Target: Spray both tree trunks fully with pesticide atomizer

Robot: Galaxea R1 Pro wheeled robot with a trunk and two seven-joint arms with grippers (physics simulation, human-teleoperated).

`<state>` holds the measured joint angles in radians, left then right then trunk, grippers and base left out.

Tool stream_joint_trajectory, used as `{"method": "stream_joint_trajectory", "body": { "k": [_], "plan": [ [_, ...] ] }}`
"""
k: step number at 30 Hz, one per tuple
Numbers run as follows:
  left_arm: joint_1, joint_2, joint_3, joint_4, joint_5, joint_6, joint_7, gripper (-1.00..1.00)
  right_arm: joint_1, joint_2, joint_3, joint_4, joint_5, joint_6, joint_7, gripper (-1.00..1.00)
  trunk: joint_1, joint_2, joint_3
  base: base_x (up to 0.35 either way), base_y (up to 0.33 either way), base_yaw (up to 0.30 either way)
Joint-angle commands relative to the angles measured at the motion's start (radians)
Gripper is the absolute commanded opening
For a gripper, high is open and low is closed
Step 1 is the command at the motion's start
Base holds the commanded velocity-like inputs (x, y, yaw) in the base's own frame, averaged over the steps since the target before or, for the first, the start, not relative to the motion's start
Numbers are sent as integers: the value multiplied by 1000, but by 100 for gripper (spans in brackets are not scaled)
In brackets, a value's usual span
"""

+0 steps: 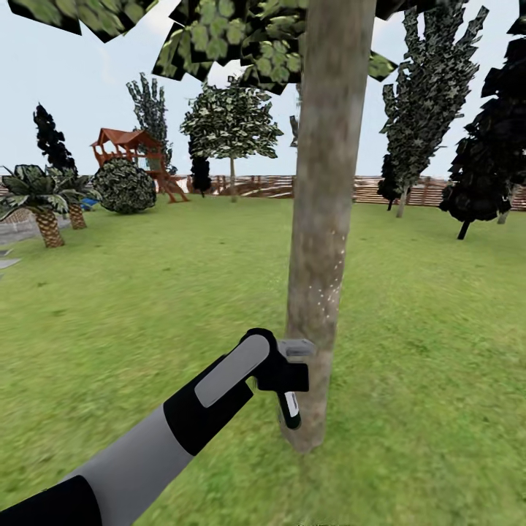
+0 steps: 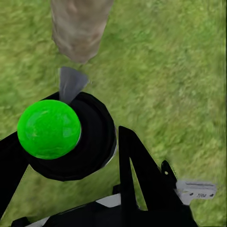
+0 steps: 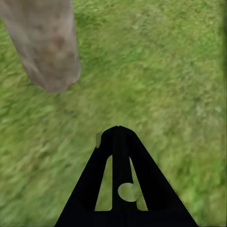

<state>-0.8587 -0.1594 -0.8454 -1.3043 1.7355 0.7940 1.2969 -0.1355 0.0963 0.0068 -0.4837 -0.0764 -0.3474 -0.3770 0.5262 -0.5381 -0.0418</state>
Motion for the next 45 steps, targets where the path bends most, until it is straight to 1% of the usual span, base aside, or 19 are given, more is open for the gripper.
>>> {"method": "stream_joint_trajectory", "body": {
  "k": [1,4,6,10,11,14,17,22,26,31,37,45],
  "plan": [
    [-1,0,0,1,6,23,-3,-100,-1,0,0,1,-8,-6,0,-100,0,-2,-2,0,350,-245],
    [-2,-1,0,4,9,45,-19,-100,-1,0,0,1,-9,-6,0,-100,0,-2,-2,0,350,-246],
    [-2,-1,0,3,21,69,-33,-100,-1,0,-1,1,-9,-5,0,-100,0,-2,-2,0,350,-246],
    [-3,-2,0,0,30,100,-45,-100,-1,0,-1,1,-8,-5,0,-100,0,-2,-2,0,350,-246],
    [-3,-2,0,0,32,120,-58,-100,-1,0,-1,1,-9,-6,0,-100,0,-2,-2,0,350,-246],
    [-3,-2,-1,-3,32,179,-130,-100,-1,0,-1,1,-8,-6,0,-100,0,-2,-2,0,350,-246],
    [-4,-2,-1,-5,31,202,-162,-100,-1,0,-1,1,-8,-7,0,-100,0,-2,-2,11,350,-246],
    [-4,-1,-2,-10,27,212,-175,-100,-1,0,-1,1,-8,-7,0,-100,0,-2,-2,78,350,-223],
    [-3,1,-3,-38,20,214,-176,-100,-1,0,1,0,-8,-7,0,-100,0,-2,-2,89,350,-70],
    [-2,1,-3,-47,18,214,-176,-100,-1,0,1,-1,-8,-7,0,-100,0,-2,-2,130,345,-144],
    [-2,1,-3,-49,18,214,-176,-100,-1,0,0,-1,-8,-7,0,-100,0,-2,-2,196,319,-239],
    [-2,0,-4,-50,18,214,-176,-100,-1,0,-1,-1,-8,-7,0,-100,0,-2,-2,223,232,-281]
  ]
}}
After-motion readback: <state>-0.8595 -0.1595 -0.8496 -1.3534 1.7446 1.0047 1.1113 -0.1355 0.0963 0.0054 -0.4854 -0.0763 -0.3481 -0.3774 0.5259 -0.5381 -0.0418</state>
